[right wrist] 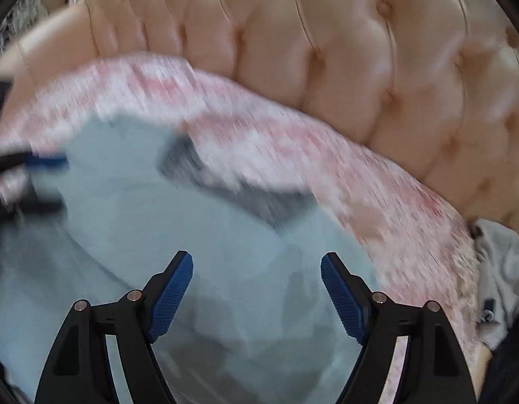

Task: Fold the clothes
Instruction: 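Fold the shirt side over the body with the right gripper and release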

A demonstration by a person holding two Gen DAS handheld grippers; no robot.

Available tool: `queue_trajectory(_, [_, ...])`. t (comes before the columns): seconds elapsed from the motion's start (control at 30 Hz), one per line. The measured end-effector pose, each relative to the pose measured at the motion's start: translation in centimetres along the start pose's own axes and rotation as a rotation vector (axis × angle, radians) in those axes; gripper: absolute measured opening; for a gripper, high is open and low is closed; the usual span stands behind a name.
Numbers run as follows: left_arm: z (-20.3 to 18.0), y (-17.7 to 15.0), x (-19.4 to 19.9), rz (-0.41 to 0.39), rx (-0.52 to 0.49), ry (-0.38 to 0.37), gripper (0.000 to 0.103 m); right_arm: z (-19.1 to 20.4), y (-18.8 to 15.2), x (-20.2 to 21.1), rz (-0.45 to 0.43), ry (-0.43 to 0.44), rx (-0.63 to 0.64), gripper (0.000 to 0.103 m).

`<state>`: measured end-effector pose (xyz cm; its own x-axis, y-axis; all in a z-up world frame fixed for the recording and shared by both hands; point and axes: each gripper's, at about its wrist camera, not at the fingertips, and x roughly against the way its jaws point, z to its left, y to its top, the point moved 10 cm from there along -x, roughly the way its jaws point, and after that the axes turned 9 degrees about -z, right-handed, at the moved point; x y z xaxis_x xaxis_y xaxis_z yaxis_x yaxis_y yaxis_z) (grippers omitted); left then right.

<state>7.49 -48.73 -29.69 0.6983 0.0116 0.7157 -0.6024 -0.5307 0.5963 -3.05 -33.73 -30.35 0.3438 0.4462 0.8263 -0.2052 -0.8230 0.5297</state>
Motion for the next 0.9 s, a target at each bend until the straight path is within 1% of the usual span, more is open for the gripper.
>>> queue_trajectory(0.03, [0.1, 0.0, -0.1, 0.007, -0.019, 0.019, 0.103, -0.9, -0.9, -0.4, 0.021, -0.031, -0.007, 0.079])
queue_trajectory(0.07, [0.2, 0.0, -0.2, 0.013, -0.038, 0.038, 0.103, -1.6, -1.2, -0.5, 0.015, -0.024, -0.037, 0.08])
queue_trajectory(0.1, [0.2, -0.2, -0.3, 0.018, -0.055, 0.054, 0.103, -2.4, -1.3, -0.3, 0.006, -0.035, -0.065, 0.08])
queue_trajectory(0.13, [0.2, -0.5, -0.1, 0.021, -0.063, 0.062, 0.103, -3.4, -1.6, -0.2, 0.009, -0.075, -0.08, 0.08])
queue_trajectory(0.2, [-0.2, -0.7, 0.2, 0.023, -0.084, 0.073, 0.103, -4.2, -1.9, 0.5, -0.002, -0.062, -0.133, 0.08])
queue_trajectory(0.27, [-1.4, 0.0, 1.5, -0.019, -0.104, 0.065, 0.103, -4.7, -1.9, 1.8, -0.046, -0.023, -0.199, 0.08])
queue_trajectory(0.3, [-2.0, 0.4, 2.2, -0.04, -0.114, 0.061, 0.103, -4.9, -1.8, 2.3, -0.063, -0.026, -0.213, 0.08])
queue_trajectory(0.33, [-2.4, 0.8, 2.6, -0.053, -0.125, 0.062, 0.103, -5.1, -1.7, 2.8, -0.079, -0.038, -0.22, 0.08])
queue_trajectory(0.37, [-2.6, 1.3, 2.3, -0.047, -0.141, 0.077, 0.103, -5.1, -1.6, 3.1, -0.087, -0.059, -0.211, 0.081])
queue_trajectory(0.43, [-3.0, 2.4, 1.5, -0.034, -0.171, 0.106, 0.103, -4.8, -0.9, 2.2, -0.08, -0.099, -0.193, 0.082])
queue_trajectory(0.47, [-2.9, 2.7, 1.1, -0.025, -0.181, 0.122, 0.103, -4.7, -0.8, 1.6, -0.059, -0.113, -0.181, 0.082])
queue_trajectory(0.53, [-1.4, 2.4, 0.2, 0.011, -0.176, 0.162, 0.103, -4.4, -1.2, 0.0, -0.005, -0.138, -0.149, 0.082])
queue_trajectory(0.57, [-0.6, 2.2, -0.3, 0.029, -0.174, 0.182, 0.103, -4.5, -1.6, -0.4, 0.002, -0.134, -0.152, 0.082])
queue_trajectory(0.67, [1.7, 1.7, -1.5, 0.083, -0.166, 0.241, 0.103, -5.7, -2.7, -0.2, 0.006, -0.109, -0.224, 0.082])
queue_trajectory(0.7, [2.2, 1.7, -1.6, 0.088, -0.166, 0.255, 0.103, -6.2, -2.9, 0.4, -0.002, -0.106, -0.248, 0.082])
queue_trajectory(0.73, [1.7, 2.3, -0.7, 0.06, -0.168, 0.245, 0.103, -6.9, -2.9, 1.3, -0.032, -0.085, -0.283, 0.082])
queue_trajectory(0.8, [0.4, 3.3, 0.4, 0.022, -0.165, 0.188, 0.103, -7.6, -2.5, 2.8, -0.098, 0.011, -0.387, 0.082])
queue_trajectory(0.83, [0.4, 3.1, 0.4, 0.028, -0.171, 0.189, 0.103, -7.6, -2.1, 3.3, -0.129, 0.069, -0.439, 0.082])
queue_trajectory(0.87, [0.4, 2.9, 0.5, 0.033, -0.178, 0.19, 0.103, -7.4, -1.8, 3.5, -0.141, 0.113, -0.462, 0.082])
queue_trajectory(0.9, [0.4, 2.8, 0.5, 0.039, -0.184, 0.191, 0.103, -6.7, -1.5, 3.3, -0.134, 0.147, -0.455, 0.082])
